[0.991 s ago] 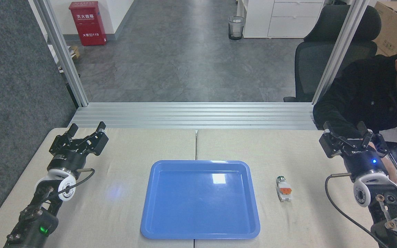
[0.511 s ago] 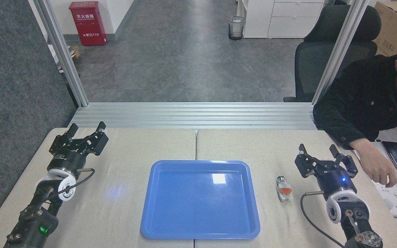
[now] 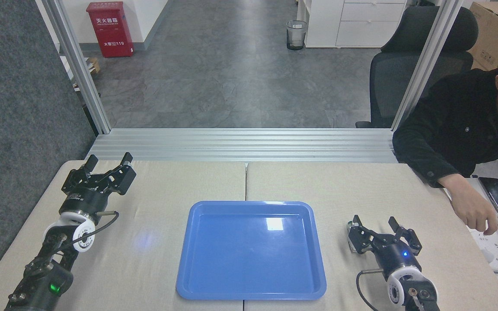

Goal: Pick up switch part and place in tray
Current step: 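Move the open right gripper toward the white-and-orange switch part, then close the right gripper on the switch part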

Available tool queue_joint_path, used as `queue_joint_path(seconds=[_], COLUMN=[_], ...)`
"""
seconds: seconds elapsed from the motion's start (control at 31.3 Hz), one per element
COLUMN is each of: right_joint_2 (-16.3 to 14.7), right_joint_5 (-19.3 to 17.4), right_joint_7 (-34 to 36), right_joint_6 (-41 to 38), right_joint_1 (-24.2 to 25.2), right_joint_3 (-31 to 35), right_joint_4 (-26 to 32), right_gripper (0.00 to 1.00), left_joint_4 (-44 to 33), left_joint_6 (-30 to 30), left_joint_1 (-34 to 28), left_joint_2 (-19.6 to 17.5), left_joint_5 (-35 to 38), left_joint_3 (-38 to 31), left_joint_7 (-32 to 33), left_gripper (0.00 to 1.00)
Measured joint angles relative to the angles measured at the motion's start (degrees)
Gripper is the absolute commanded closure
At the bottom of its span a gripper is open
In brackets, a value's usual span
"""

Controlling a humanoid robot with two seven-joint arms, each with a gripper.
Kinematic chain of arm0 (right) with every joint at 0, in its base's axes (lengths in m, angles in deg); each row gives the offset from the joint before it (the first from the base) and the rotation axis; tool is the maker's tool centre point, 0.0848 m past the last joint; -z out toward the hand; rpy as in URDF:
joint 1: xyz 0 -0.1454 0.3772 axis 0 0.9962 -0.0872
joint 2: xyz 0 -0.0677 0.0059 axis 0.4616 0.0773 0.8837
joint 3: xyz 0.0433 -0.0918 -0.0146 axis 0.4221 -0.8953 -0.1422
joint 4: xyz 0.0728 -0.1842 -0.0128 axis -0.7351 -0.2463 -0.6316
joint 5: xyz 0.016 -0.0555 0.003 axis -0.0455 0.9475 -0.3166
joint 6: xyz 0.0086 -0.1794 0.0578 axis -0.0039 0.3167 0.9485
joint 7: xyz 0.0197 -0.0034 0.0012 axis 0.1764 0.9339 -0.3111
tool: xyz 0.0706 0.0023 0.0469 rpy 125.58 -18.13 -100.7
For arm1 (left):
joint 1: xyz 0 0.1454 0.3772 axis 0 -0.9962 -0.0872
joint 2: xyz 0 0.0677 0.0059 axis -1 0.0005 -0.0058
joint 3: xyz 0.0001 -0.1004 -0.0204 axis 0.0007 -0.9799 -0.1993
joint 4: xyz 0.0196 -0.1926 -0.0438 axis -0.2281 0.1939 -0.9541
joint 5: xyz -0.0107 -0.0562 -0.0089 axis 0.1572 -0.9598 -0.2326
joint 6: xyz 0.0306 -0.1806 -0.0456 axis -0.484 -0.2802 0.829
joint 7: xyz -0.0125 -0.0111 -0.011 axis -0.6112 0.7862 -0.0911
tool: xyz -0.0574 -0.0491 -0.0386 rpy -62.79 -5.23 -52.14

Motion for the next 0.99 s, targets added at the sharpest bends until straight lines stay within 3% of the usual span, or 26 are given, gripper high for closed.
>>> queue_joint_path(seconds=[0.06, 0.38, 0.54, 0.67, 0.74, 0.8, 0.99], right_joint_2=[0.4, 2.0, 2.5, 2.9, 3.0, 3.1, 3.4], right_joint_5=[0.0, 0.1, 0.1, 0.1, 0.0, -0.1, -0.3], right_joint_7=[0.0, 0.1, 0.1, 0.5, 1.0, 1.3, 1.6], right_joint_6=[0.0, 0.0, 0.0, 0.4, 0.6, 0.7, 0.7], right_joint_1=[0.1, 0.4, 0.4, 0.4, 0.4, 0.4, 0.3], right_joint_3=[-0.3, -1.5, -2.0, -2.4, -2.5, -2.6, -2.9], right_joint_4=[-0.7, -3.3, -4.1, -4.6, -4.7, -4.7, -3.9], right_gripper=[0.1, 0.14, 0.23, 0.6, 0.84, 0.97, 1.0], left_joint_4=[0.0, 0.0, 0.0, 0.0, 0.0, 0.0, 0.0], left_joint_6=[0.0, 0.0, 0.0, 0.0, 0.0, 0.0, 0.0], left_joint_1=[0.0, 0.0, 0.0, 0.0, 0.0, 0.0, 0.0], left_joint_2=[0.0, 0.0, 0.0, 0.0, 0.0, 0.0, 0.0], left_joint_5=[0.0, 0.0, 0.0, 0.0, 0.0, 0.0, 0.0], left_joint_3=[0.0, 0.0, 0.0, 0.0, 0.0, 0.0, 0.0], left_joint_7=[0.0, 0.0, 0.0, 0.0, 0.0, 0.0, 0.0], left_gripper=[0.0, 0.0, 0.0, 0.0, 0.0, 0.0, 0.0])
